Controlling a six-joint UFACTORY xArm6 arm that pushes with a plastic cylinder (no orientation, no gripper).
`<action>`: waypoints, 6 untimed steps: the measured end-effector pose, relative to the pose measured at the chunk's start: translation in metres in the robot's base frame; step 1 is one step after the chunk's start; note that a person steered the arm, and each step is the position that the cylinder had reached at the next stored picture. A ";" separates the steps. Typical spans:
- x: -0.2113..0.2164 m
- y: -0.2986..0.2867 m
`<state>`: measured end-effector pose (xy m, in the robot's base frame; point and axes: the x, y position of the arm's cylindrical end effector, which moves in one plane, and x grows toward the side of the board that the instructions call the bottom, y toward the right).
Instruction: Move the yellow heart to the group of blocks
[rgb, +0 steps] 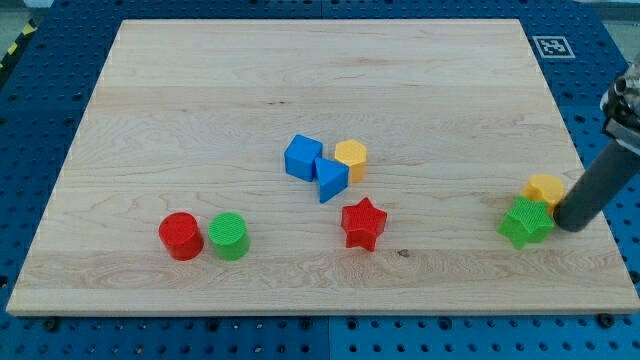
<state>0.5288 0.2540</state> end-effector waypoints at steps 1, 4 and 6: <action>-0.032 -0.001; -0.059 -0.004; -0.054 0.015</action>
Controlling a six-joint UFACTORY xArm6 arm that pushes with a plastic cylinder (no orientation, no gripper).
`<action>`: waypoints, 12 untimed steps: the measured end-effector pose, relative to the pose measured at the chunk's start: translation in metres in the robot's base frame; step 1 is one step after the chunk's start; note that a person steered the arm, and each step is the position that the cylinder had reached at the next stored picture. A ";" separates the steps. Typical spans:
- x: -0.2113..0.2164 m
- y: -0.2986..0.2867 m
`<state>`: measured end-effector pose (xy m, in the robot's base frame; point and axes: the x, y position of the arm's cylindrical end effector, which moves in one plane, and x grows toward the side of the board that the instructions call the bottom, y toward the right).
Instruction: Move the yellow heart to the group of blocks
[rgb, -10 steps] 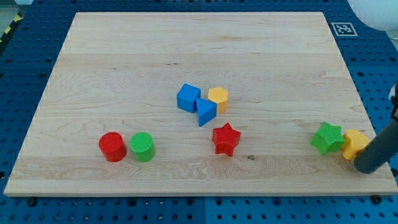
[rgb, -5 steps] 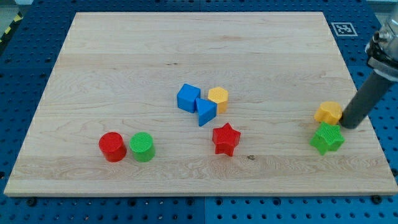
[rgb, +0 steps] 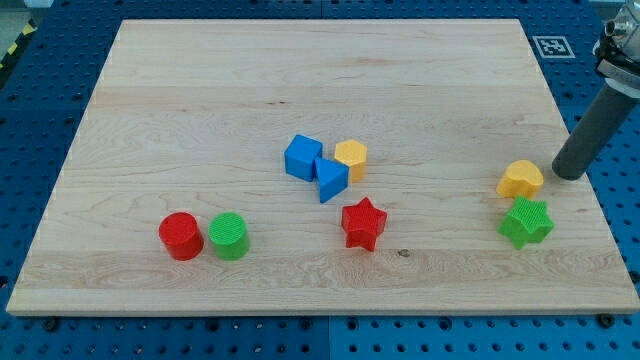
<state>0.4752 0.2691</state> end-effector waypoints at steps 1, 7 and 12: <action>0.006 -0.021; 0.029 -0.041; 0.025 -0.058</action>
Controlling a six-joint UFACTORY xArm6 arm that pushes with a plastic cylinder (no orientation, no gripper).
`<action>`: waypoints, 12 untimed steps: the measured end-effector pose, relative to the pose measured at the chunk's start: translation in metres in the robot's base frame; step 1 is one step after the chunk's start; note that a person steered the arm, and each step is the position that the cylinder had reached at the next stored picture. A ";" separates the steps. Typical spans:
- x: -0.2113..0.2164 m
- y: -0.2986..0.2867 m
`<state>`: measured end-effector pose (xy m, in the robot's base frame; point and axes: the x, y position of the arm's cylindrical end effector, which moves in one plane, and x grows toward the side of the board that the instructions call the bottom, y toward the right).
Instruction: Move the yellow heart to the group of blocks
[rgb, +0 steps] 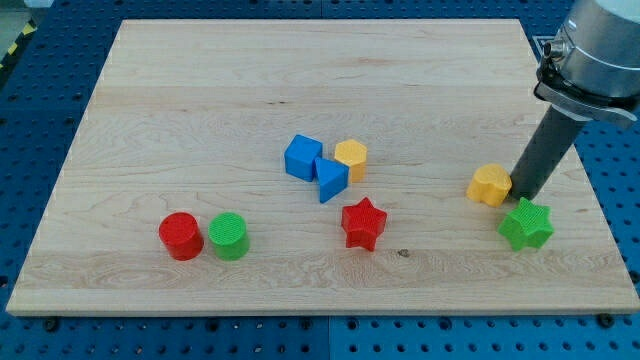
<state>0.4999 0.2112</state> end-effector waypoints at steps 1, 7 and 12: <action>0.000 -0.011; -0.028 -0.127; 0.047 -0.140</action>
<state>0.5468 0.0710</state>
